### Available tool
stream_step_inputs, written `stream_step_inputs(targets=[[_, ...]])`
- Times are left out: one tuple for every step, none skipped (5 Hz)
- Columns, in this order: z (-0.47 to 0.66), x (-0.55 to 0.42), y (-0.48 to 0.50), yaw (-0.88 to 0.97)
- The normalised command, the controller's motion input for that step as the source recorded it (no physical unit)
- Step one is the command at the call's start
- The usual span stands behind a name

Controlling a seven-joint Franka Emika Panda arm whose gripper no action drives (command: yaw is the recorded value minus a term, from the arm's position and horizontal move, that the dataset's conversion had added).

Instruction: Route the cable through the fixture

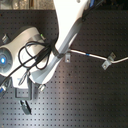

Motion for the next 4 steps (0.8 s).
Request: stream_step_inputs(targets=[[-0.71, 0.252, -0.28, -0.13], [-0.6, 0.306, -0.277, -0.32], [-0.29, 0.329, -0.264, -0.62], [0.0, 0.226, -0.05, -0.81]])
